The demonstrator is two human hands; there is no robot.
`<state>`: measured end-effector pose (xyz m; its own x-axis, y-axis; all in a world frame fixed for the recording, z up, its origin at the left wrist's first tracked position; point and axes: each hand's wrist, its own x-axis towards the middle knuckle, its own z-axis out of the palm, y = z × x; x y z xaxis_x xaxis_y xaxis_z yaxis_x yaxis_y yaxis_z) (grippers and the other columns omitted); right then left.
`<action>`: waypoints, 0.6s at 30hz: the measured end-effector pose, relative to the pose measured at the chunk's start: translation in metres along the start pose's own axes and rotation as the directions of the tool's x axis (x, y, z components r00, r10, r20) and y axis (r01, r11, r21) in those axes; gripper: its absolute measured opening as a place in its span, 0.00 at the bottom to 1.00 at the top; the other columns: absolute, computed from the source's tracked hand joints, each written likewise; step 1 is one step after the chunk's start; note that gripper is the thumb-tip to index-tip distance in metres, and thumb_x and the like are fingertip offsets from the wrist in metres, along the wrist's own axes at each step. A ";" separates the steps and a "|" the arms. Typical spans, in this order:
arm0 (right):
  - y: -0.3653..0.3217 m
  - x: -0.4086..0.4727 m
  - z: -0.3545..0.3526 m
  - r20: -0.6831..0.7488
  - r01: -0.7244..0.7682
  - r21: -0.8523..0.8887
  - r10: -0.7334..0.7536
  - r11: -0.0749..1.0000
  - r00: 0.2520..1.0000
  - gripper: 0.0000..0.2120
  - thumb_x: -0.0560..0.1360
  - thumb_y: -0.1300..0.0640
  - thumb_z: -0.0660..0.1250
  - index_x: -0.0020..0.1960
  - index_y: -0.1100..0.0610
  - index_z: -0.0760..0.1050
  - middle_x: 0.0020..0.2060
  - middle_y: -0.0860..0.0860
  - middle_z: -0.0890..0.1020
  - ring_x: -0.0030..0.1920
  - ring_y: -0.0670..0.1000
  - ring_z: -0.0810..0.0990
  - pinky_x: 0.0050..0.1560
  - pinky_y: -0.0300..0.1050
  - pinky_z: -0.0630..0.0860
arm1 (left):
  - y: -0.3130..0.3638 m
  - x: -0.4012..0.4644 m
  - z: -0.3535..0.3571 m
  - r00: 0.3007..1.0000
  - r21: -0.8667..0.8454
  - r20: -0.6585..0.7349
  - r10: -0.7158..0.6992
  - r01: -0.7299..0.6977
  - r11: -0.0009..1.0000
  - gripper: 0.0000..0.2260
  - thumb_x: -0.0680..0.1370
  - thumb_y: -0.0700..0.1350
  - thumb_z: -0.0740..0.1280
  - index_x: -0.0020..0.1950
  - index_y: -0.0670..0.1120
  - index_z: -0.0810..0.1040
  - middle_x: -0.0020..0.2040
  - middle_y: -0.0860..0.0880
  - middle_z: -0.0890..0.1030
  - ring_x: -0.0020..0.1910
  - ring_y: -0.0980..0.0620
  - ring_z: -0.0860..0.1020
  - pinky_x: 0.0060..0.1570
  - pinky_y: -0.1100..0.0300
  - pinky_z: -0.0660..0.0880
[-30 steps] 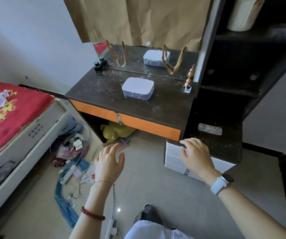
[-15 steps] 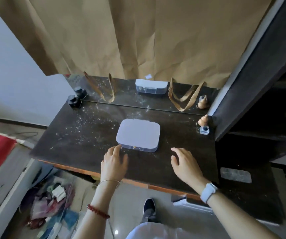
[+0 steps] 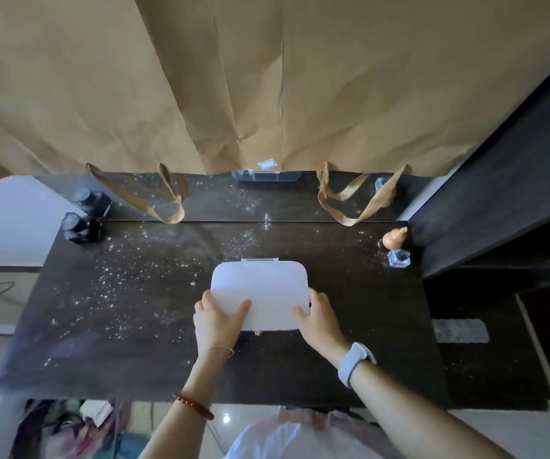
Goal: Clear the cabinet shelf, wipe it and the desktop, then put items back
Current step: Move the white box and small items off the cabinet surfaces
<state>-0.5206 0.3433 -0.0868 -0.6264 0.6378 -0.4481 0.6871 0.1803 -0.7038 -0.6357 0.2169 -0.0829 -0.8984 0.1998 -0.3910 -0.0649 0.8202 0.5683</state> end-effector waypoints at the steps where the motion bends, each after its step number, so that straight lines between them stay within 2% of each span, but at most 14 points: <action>1: 0.002 -0.002 -0.001 -0.017 0.011 0.013 -0.010 1.000 1.000 0.16 0.76 0.58 0.62 0.62 0.61 0.68 0.58 0.58 0.71 0.56 0.56 0.74 0.55 0.47 0.72 | 0.002 -0.004 0.000 1.000 -0.006 -0.007 0.010 -0.010 1.000 0.32 0.68 0.52 0.73 0.64 0.38 0.65 0.59 0.37 0.71 0.59 0.39 0.67 0.57 0.49 0.66; 4: 0.011 -0.009 -0.015 -0.099 0.061 0.080 -0.052 0.995 0.994 0.16 0.76 0.57 0.63 0.63 0.60 0.68 0.57 0.55 0.71 0.55 0.54 0.75 0.52 0.42 0.72 | 0.020 -0.017 0.001 0.992 -0.033 -0.050 0.113 -0.115 0.993 0.33 0.67 0.49 0.75 0.65 0.38 0.65 0.58 0.37 0.70 0.59 0.40 0.66 0.60 0.49 0.65; 8: 0.037 -0.033 -0.056 -0.235 0.175 0.231 -0.120 0.957 0.965 0.21 0.76 0.60 0.63 0.68 0.57 0.64 0.59 0.53 0.69 0.55 0.46 0.75 0.57 0.47 0.76 | 0.061 -0.040 0.009 0.937 -0.043 -0.031 0.349 -0.350 0.936 0.33 0.67 0.47 0.75 0.65 0.38 0.64 0.58 0.39 0.71 0.59 0.41 0.65 0.59 0.52 0.64; 10: 0.053 -0.050 -0.082 -0.336 0.271 0.251 -0.179 0.929 0.925 0.22 0.77 0.61 0.62 0.69 0.55 0.63 0.60 0.51 0.69 0.57 0.40 0.74 0.57 0.39 0.76 | 0.077 -0.057 0.019 0.889 -0.107 0.031 0.456 -0.451 0.886 0.35 0.67 0.49 0.74 0.67 0.39 0.62 0.60 0.42 0.69 0.60 0.45 0.64 0.59 0.57 0.63; 13: 0.075 -0.081 -0.119 -0.476 0.300 0.247 -0.154 0.921 0.866 0.22 0.75 0.48 0.59 0.68 0.46 0.61 0.63 0.43 0.67 0.61 0.32 0.68 0.53 0.24 0.69 | 0.099 -0.089 0.042 0.776 -0.191 0.096 0.624 -0.601 0.776 0.40 0.65 0.60 0.67 0.70 0.43 0.58 0.62 0.49 0.65 0.60 0.55 0.62 0.59 0.59 0.64; 15: 0.095 -0.099 -0.140 -0.567 0.290 0.293 -0.080 0.911 0.820 0.26 0.72 0.43 0.55 0.68 0.50 0.62 0.62 0.41 0.67 0.61 0.32 0.68 0.53 0.22 0.67 | 0.114 -0.109 0.062 0.690 -0.221 0.136 0.711 -0.679 0.701 0.39 0.66 0.61 0.67 0.70 0.47 0.56 0.62 0.54 0.62 0.61 0.56 0.62 0.59 0.61 0.64; 18: 0.127 -0.117 -0.174 -0.656 0.302 0.345 -0.002 0.889 0.755 0.28 0.73 0.44 0.54 0.70 0.55 0.63 0.62 0.44 0.69 0.61 0.38 0.71 0.56 0.26 0.69 | 0.141 -0.141 0.094 0.546 -0.259 0.190 0.816 -0.774 0.578 0.37 0.68 0.58 0.68 0.70 0.50 0.55 0.63 0.54 0.61 0.63 0.56 0.63 0.62 0.64 0.62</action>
<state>-0.2963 0.4220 -0.0279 -0.2326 0.9723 0.0243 0.2946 0.0943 -0.9510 -0.4772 0.3550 -0.0153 -0.4608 0.8802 0.1132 0.5458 0.1805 0.8182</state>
